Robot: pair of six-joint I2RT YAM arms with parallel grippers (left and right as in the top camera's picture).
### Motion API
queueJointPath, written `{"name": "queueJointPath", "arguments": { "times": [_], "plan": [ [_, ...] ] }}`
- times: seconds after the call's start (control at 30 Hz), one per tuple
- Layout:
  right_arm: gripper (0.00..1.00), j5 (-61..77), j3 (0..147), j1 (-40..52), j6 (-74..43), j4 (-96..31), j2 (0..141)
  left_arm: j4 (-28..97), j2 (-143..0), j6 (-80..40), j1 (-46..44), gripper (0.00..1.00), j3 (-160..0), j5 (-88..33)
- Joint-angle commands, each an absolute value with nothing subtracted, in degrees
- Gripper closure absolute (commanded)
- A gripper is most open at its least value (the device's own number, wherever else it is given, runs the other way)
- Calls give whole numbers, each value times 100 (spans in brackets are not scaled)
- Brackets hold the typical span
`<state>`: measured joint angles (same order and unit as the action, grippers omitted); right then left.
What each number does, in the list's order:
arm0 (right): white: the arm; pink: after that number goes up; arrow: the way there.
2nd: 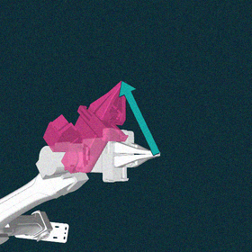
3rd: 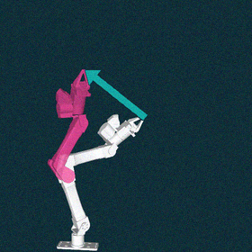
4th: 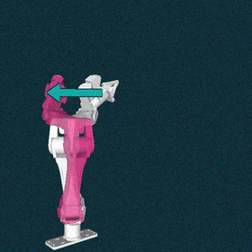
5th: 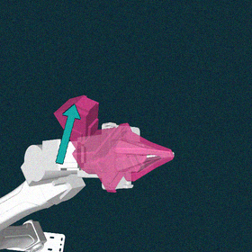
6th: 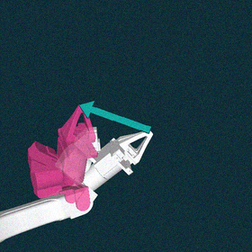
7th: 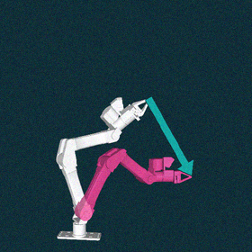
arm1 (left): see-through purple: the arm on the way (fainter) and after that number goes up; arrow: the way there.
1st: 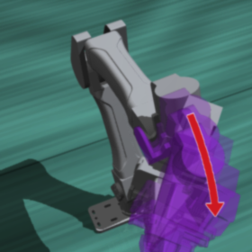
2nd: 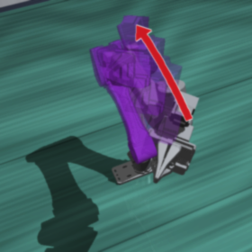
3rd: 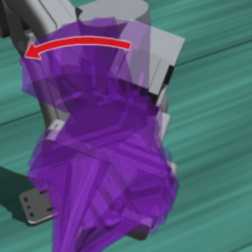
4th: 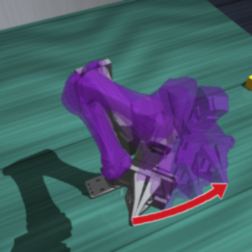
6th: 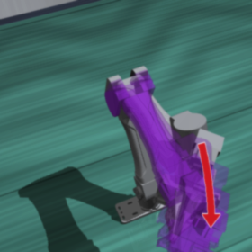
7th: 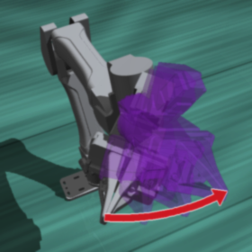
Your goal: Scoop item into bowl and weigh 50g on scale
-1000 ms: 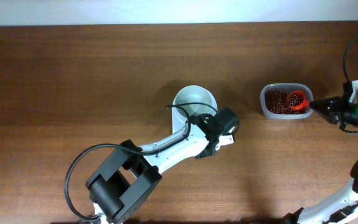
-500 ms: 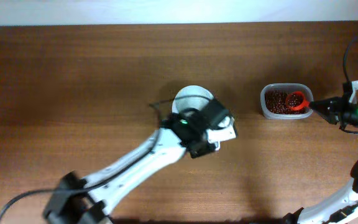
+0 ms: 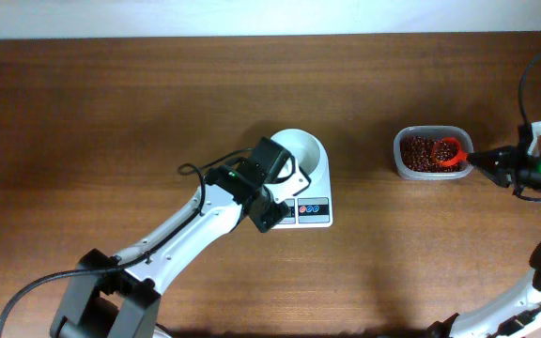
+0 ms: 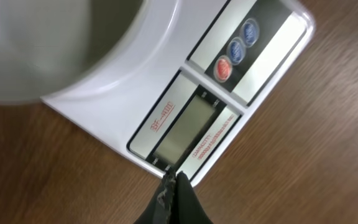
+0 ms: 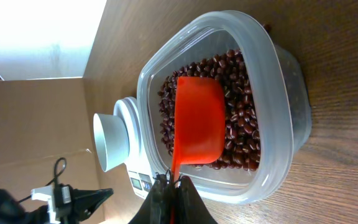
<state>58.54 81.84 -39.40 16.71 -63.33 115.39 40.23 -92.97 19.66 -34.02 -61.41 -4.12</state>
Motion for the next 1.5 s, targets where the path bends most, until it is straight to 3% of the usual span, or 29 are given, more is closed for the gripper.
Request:
{"name": "queueJointPath", "arguments": {
  "times": [0.0,0.33,0.83,1.47],
  "plan": [
    [96,5972,8165,-3972,1712,-6329,11566,3791,-9330,1885,-3306,100,-6003,-519],
    [96,5970,8165,-3972,1712,-6366,11566,3527,-9330,1892,-3380,100,-6003,-517],
    [96,5929,8165,-3972,1715,-6405,11566,3323,-9699,2279,-4512,100,-6003,464],
    [96,5929,8165,-3972,1715,-6346,11566,2248,-10530,2279,-4576,100,-6003,886]
  ]
}}
